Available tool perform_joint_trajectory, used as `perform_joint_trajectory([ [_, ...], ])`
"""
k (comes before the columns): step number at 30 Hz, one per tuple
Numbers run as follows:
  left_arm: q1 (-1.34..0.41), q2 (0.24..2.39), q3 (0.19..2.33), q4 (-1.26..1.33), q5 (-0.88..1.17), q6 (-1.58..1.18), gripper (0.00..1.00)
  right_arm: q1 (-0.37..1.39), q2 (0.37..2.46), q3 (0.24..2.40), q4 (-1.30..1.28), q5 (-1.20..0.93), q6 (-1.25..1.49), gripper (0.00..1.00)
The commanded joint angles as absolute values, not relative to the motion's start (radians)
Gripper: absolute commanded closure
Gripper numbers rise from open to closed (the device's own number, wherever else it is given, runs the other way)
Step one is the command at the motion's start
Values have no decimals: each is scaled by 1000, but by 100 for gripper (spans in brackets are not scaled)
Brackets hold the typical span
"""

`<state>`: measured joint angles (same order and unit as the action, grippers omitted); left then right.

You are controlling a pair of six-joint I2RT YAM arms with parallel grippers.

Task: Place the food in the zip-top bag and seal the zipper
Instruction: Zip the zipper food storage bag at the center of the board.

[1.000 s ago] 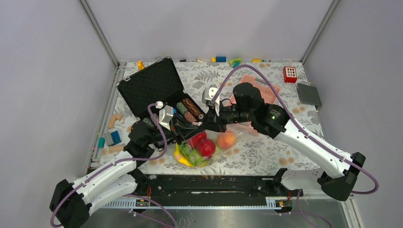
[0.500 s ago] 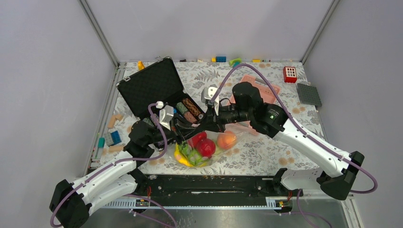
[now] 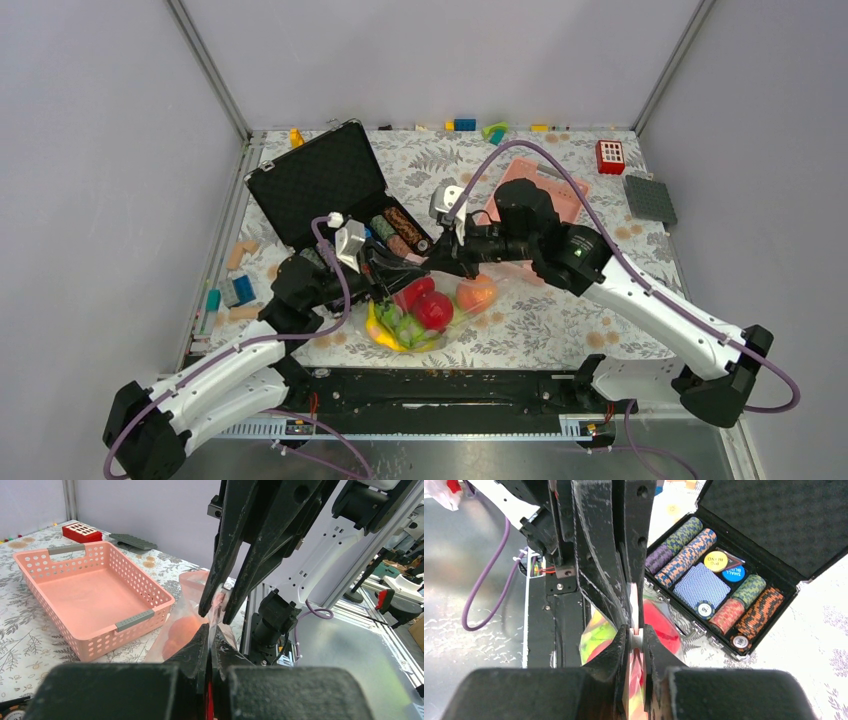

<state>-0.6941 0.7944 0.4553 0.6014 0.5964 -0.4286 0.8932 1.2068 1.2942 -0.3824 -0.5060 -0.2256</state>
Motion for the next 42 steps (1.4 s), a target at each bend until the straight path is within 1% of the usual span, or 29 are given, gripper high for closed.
perform_joint_trajectory([
  [1,-683,724,451,679,524,-438,100,857,1135,1245,-476,-430,-275,92],
  [9,-683,684,434,658,467,-431,100,832,1092,1183,-479,-435,-287,92],
  [20,-683,585,418,553,358,-382,100,746,1033,1100,-596,-327,-357,91],
  [27,-682,563,425,468,267,-352,100,686,976,1043,-606,-245,-283,92],
  [32,-682,543,422,438,218,-337,100,678,912,973,-591,-196,-228,92],
  [35,-682,538,421,437,219,-334,100,678,880,938,-577,-178,-200,92],
  [42,-683,546,428,430,212,-331,100,673,824,916,-574,-57,-107,94],
])
